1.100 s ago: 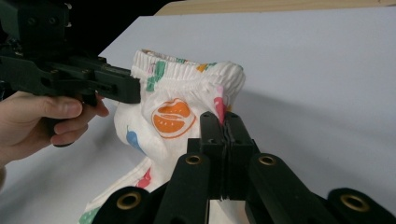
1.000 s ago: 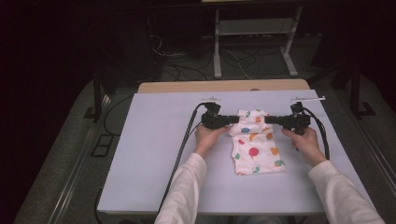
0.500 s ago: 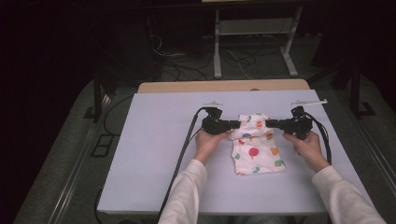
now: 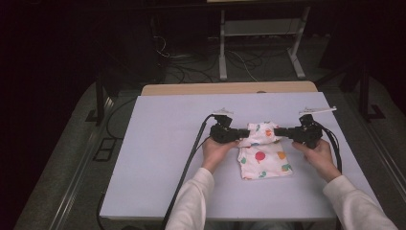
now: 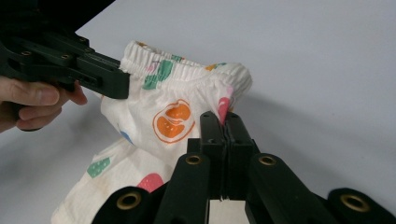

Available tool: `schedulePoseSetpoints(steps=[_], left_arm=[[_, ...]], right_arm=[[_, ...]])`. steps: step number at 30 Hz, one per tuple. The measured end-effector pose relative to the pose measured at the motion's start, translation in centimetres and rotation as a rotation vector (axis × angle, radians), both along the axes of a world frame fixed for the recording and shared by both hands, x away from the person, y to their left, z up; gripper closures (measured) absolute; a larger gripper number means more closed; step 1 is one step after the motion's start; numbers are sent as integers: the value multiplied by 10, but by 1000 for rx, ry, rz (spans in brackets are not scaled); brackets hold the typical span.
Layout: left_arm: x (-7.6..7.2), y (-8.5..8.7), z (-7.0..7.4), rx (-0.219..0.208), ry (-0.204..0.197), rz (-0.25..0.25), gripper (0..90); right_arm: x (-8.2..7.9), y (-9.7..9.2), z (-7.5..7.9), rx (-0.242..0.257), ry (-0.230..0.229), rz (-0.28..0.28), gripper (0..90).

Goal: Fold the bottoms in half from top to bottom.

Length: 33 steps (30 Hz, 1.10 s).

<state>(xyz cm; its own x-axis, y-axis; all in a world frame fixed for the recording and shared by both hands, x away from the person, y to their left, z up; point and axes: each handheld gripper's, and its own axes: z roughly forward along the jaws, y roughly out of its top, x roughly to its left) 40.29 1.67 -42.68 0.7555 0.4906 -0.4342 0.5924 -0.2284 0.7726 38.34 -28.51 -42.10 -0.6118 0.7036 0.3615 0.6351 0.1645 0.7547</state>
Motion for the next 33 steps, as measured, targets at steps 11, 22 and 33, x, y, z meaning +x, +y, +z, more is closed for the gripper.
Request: schedulePoseSetpoints(steps=[11, 22, 33], left_arm=[[-8, -4, 2, 33, -21, -31, 868], [-15, -4, -7, 37, -20, -53, 866], [-27, -6, -17, 26, -25, -100, 867]], right_arm=[[-9, -4, -10, 10, 14, -6, 871], [-13, -5, -17, 38, 69, -27, 871], [-21, -5, -22, 69, 167, -67, 860]])
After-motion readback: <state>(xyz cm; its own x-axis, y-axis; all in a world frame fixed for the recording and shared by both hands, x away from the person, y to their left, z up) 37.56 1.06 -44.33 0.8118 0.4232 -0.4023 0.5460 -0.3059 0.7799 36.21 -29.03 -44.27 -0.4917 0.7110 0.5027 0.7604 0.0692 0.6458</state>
